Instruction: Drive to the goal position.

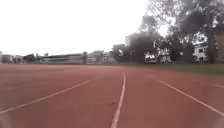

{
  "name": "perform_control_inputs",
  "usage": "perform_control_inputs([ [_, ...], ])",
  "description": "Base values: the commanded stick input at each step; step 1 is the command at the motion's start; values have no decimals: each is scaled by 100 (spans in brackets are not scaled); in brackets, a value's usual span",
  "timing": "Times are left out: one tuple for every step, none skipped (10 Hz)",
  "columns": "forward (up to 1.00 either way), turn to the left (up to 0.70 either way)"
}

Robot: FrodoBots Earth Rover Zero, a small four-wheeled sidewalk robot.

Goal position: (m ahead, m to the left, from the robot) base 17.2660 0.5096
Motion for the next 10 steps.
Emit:
perform_control_inputs([
  [45,0],
  [45,0],
  [45,0],
  [45,0],
  [45,0],
  [45,0],
  [45,0],
  [45,0],
  [45,0],
  [45,0],
])
